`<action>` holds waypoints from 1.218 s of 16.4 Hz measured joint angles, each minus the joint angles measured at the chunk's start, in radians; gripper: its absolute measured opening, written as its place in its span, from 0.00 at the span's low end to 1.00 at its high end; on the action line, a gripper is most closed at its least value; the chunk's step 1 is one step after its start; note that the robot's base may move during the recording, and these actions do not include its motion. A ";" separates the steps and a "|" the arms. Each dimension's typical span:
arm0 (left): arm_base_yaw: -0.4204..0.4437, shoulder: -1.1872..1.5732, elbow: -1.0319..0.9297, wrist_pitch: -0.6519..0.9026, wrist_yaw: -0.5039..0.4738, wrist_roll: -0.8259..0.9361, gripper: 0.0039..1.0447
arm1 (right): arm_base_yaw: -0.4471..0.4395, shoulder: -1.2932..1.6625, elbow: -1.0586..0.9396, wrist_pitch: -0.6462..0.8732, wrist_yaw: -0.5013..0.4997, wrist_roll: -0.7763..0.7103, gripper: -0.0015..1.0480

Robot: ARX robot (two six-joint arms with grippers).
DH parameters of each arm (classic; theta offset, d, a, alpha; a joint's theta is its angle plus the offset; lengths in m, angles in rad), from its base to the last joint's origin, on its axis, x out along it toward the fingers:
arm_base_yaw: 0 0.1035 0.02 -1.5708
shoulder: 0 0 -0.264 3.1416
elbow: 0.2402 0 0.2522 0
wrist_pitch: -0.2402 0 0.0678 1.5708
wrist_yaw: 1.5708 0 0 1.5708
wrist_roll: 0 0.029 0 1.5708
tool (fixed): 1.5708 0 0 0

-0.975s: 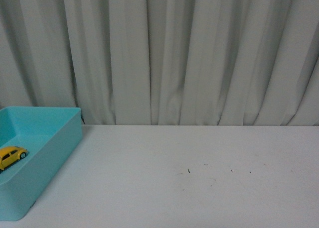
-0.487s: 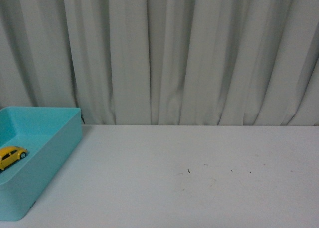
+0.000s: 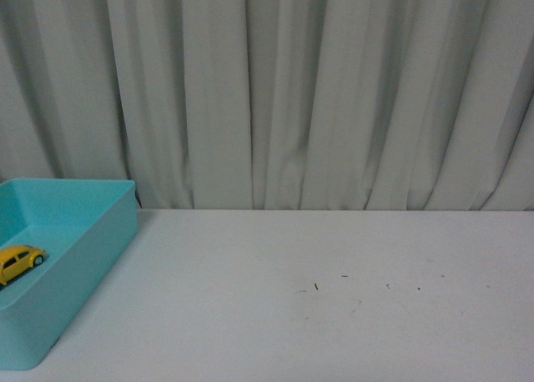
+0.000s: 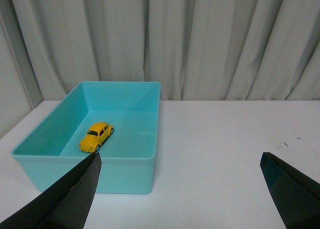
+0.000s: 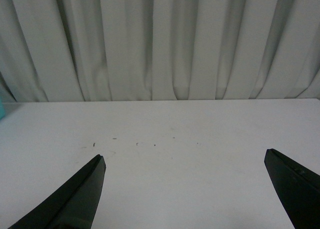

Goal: Wind up and store yellow beetle toy

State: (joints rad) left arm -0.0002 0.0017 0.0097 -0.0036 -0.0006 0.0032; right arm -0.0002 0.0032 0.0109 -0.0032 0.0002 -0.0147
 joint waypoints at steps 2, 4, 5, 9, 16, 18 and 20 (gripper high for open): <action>0.000 0.000 0.000 0.000 0.000 0.000 0.94 | 0.000 0.000 0.000 0.000 0.000 0.000 0.94; 0.000 0.000 0.000 0.000 0.000 0.000 0.94 | 0.000 0.000 0.000 0.000 0.000 0.000 0.94; 0.000 0.000 0.000 0.000 0.000 0.000 0.94 | 0.000 0.000 0.000 0.001 0.000 0.000 0.94; 0.000 0.000 0.000 -0.002 0.001 0.000 0.94 | 0.000 0.000 0.000 -0.004 0.001 0.000 0.94; 0.000 0.000 0.000 0.002 0.000 0.000 0.94 | 0.000 0.000 0.000 0.003 0.000 0.000 0.94; 0.000 0.000 0.000 0.003 0.000 0.000 0.94 | 0.000 0.000 0.000 0.002 0.000 0.000 0.94; 0.000 0.000 0.000 0.002 -0.002 0.000 0.94 | 0.000 0.000 0.000 0.002 0.000 0.000 0.94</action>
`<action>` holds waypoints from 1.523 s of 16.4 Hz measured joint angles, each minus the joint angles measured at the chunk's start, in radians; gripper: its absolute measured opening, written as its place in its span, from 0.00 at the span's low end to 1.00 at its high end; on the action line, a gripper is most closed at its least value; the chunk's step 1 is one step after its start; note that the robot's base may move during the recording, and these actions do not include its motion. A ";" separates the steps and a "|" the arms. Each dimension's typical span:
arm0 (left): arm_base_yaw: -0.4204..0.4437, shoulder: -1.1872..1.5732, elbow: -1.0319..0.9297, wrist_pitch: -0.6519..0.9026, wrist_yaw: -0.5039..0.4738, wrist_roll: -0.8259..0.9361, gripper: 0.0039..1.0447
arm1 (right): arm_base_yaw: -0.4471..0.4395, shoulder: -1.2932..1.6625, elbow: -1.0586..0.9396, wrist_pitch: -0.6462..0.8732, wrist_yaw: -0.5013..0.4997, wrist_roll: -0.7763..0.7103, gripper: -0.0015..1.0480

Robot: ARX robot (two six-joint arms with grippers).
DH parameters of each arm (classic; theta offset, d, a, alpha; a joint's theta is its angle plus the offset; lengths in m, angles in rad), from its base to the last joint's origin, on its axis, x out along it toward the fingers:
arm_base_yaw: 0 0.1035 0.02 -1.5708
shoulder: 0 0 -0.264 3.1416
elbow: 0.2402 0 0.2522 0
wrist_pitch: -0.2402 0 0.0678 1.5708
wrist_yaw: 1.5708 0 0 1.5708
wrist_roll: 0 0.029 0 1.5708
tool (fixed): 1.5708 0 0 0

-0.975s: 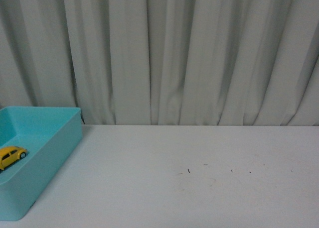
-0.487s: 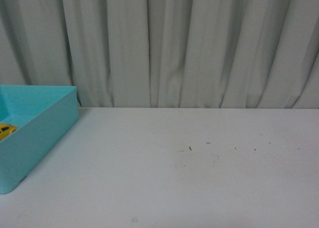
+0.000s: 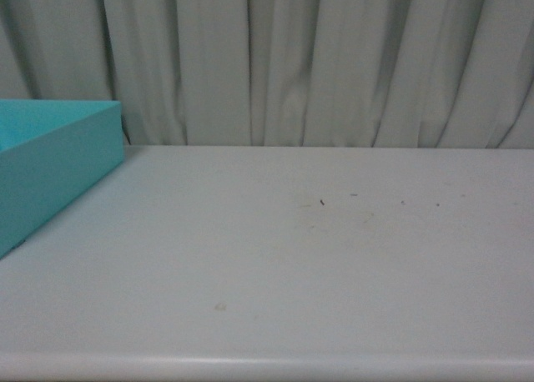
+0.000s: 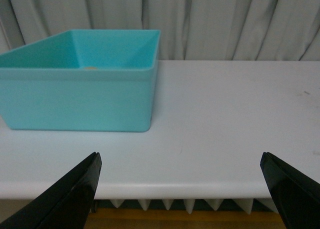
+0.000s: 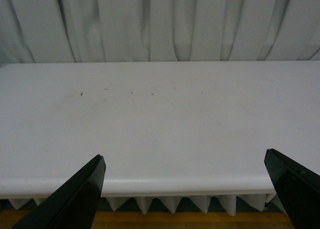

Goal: Wind up and store yellow beetle toy

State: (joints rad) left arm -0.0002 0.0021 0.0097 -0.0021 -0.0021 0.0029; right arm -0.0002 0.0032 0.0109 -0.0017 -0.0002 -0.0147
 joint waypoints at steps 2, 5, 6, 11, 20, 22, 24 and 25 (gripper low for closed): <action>0.000 0.000 0.000 -0.001 0.001 0.000 0.94 | 0.000 0.000 0.000 -0.003 0.000 0.000 0.94; 0.000 0.000 0.000 -0.002 0.002 0.000 0.94 | 0.000 0.000 0.000 -0.002 0.000 0.000 0.94; 0.000 0.000 0.000 -0.001 0.001 0.000 0.94 | 0.000 0.000 0.000 -0.001 0.000 0.000 0.94; 0.000 0.000 0.000 0.000 0.002 0.000 0.94 | 0.000 0.000 0.000 -0.003 0.000 0.000 0.94; 0.000 0.000 0.000 -0.003 0.002 0.000 0.94 | 0.000 0.000 0.000 -0.003 0.000 0.000 0.94; 0.000 0.000 0.000 -0.002 0.002 0.000 0.94 | 0.000 0.000 0.000 -0.003 0.001 0.000 0.94; 0.000 0.000 0.000 -0.002 0.002 0.000 0.94 | 0.000 0.000 0.000 -0.003 0.000 0.000 0.94; 0.000 0.000 0.000 -0.002 0.002 0.000 0.94 | 0.000 0.000 0.000 -0.003 0.000 0.000 0.94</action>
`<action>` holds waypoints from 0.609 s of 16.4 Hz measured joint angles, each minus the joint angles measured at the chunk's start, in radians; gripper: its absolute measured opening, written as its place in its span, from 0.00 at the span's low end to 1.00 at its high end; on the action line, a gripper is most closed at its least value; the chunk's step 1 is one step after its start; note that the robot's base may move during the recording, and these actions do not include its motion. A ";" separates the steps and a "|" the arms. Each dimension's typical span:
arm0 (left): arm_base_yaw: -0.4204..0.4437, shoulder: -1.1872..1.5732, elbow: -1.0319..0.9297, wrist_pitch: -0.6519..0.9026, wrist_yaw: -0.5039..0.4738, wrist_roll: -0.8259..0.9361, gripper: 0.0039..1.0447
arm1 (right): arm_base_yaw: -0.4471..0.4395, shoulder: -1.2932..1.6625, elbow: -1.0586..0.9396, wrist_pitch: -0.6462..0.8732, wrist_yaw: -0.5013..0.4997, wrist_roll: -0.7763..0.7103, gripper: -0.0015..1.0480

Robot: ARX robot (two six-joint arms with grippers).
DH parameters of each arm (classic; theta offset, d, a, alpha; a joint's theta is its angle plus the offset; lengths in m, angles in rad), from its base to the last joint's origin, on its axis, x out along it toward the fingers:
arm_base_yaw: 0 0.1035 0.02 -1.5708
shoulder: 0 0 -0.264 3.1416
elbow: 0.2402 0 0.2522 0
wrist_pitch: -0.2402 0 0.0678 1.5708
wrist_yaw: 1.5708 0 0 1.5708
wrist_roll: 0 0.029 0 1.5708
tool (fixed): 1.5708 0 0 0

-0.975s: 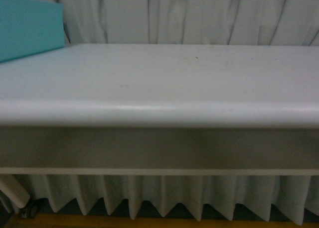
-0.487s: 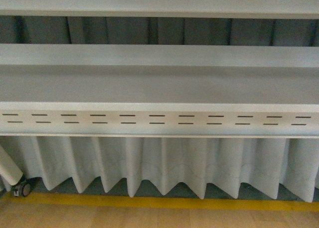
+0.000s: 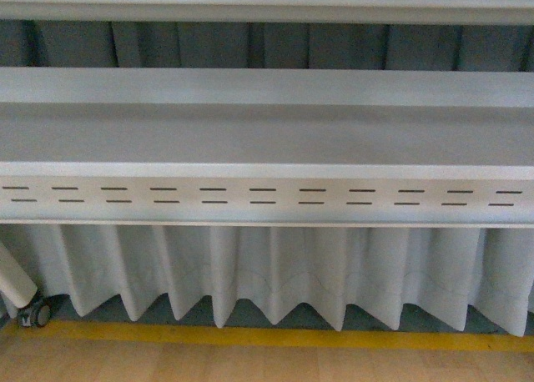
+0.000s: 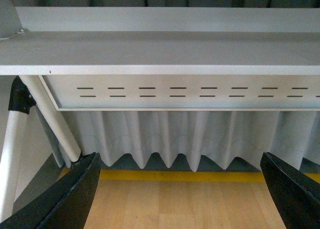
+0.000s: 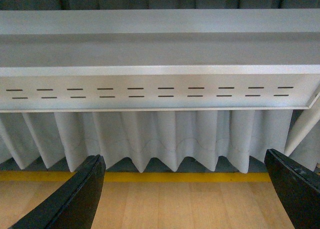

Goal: Wind up and store yellow beetle toy

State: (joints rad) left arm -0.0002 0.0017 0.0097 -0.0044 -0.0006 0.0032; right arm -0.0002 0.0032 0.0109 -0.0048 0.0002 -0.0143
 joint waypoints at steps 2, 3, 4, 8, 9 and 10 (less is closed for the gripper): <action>0.000 0.000 0.000 0.000 0.000 0.000 0.94 | 0.000 0.000 0.000 0.000 0.000 0.000 0.94; 0.000 0.000 0.000 0.000 0.000 0.000 0.94 | 0.000 0.000 0.000 0.000 0.000 0.000 0.94; 0.000 0.000 0.000 0.000 0.000 0.000 0.94 | 0.000 0.000 0.000 0.000 0.000 0.000 0.94; 0.000 0.000 0.000 0.000 0.000 0.000 0.94 | 0.000 0.000 0.000 0.000 0.000 0.000 0.94; 0.000 0.000 0.000 0.000 0.000 0.000 0.94 | 0.000 0.000 0.000 0.000 0.000 0.000 0.94; 0.000 0.000 0.000 0.000 0.000 0.000 0.94 | 0.000 0.000 0.000 0.000 0.000 0.000 0.94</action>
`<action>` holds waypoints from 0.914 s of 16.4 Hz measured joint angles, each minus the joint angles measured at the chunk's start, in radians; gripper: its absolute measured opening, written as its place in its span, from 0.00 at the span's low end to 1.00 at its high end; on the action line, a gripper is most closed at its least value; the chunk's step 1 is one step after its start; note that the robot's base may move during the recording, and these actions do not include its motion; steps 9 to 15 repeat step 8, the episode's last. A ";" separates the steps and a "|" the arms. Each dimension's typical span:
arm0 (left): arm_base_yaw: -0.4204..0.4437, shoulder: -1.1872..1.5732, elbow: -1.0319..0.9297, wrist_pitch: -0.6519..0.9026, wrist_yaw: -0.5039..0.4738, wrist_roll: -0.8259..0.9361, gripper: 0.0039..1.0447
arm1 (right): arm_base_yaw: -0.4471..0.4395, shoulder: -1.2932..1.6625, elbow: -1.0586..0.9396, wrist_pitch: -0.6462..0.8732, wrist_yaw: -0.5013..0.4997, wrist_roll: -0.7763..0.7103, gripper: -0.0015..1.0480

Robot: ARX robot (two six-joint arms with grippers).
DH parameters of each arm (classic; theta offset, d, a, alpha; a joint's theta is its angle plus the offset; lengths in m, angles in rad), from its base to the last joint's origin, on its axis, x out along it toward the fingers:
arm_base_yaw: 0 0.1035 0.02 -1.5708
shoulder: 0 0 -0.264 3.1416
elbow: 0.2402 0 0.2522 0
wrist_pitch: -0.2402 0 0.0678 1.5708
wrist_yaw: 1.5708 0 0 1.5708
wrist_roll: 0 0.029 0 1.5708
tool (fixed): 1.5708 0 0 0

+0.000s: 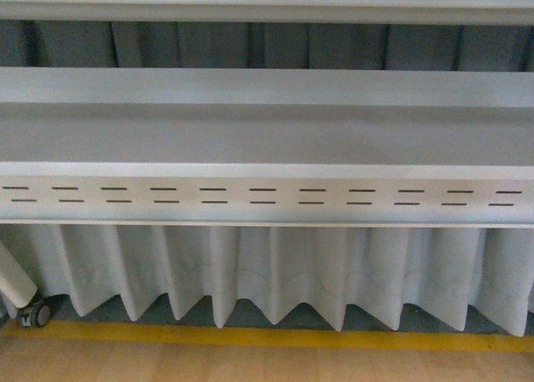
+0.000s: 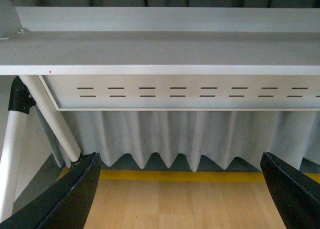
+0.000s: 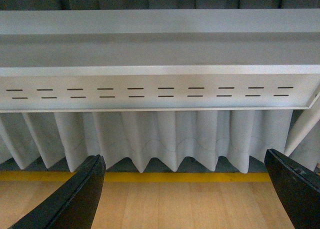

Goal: Wind up and store yellow beetle toy

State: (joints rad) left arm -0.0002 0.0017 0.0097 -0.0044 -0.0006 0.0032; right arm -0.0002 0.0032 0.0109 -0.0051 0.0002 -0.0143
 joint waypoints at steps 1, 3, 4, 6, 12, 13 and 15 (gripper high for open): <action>0.000 0.000 0.000 0.000 0.000 0.000 0.94 | 0.000 0.000 0.000 0.000 0.000 0.000 0.94; 0.000 0.000 0.000 0.000 0.000 0.000 0.94 | 0.000 0.000 0.000 0.000 0.000 0.000 0.94; 0.000 0.000 0.000 0.000 0.000 0.000 0.94 | 0.000 0.000 0.000 0.000 0.000 0.000 0.94; 0.000 0.000 0.000 0.000 0.000 0.000 0.94 | 0.000 0.000 0.000 0.000 0.000 0.000 0.94; 0.000 0.000 0.000 0.000 0.000 0.000 0.94 | 0.000 0.000 0.000 0.000 0.000 0.000 0.94; 0.000 0.000 0.000 0.000 0.000 0.000 0.94 | 0.000 0.000 0.000 0.000 0.000 0.000 0.94; 0.000 0.000 0.000 0.000 0.000 0.000 0.94 | 0.000 0.000 0.000 0.000 0.000 0.000 0.94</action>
